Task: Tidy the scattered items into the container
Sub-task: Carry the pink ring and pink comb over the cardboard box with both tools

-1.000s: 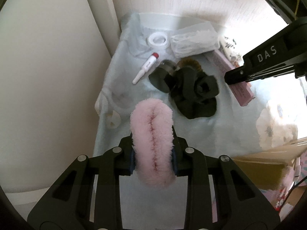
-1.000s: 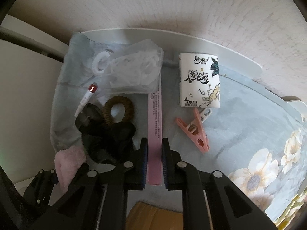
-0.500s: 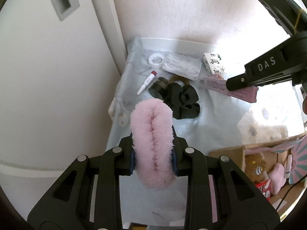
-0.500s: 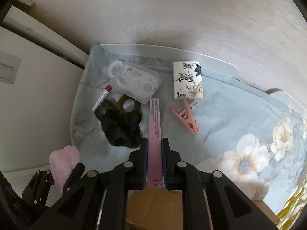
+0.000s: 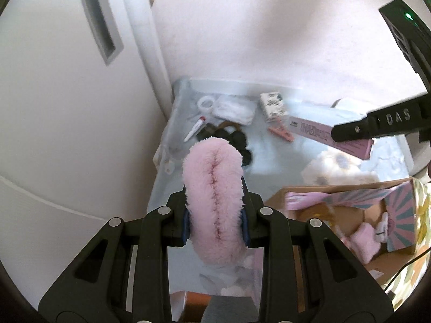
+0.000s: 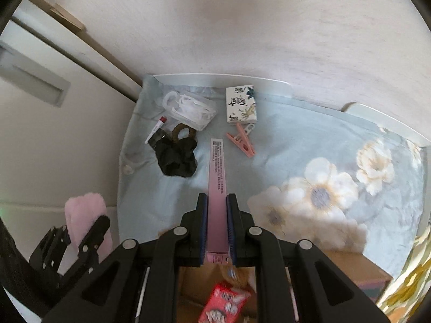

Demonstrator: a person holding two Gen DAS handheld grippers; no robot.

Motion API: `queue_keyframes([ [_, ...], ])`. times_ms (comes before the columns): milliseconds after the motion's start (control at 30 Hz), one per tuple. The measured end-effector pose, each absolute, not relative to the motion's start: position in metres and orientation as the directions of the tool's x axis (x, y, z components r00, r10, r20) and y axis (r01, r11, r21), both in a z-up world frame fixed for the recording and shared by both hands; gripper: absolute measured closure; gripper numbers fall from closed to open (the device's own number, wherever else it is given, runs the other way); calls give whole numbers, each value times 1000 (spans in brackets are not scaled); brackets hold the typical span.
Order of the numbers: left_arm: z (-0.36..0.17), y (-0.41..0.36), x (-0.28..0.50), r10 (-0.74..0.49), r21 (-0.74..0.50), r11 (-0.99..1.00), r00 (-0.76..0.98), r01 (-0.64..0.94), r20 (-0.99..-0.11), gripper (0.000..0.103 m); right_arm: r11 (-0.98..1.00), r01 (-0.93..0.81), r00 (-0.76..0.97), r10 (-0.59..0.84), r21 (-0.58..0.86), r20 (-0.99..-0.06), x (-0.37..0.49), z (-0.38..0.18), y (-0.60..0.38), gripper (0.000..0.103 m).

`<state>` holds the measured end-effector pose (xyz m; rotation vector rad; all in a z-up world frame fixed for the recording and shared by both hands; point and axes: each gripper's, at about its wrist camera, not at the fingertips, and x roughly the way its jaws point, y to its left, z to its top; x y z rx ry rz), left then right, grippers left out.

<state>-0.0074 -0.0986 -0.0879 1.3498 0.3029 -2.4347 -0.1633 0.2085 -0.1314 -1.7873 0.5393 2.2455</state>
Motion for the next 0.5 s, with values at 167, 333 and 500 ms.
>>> queue_keyframes([
  [167, -69, -69, 0, -186, -20, -932, -524, 363, -832, 78, -912, -380, -271, -50, 155, -961, -122, -102, 209, 90],
  [333, -63, -34, 10, -178, -19, -941, -541, 338, -822, 78, -911, -385, -295, -32, 149, -955, -85, -89, 210, 90],
  [500, -65, 1, 23, -171, -16, -947, -543, 322, -822, 78, -906, -394, -291, -33, 151, -956, -47, -95, 210, 90],
])
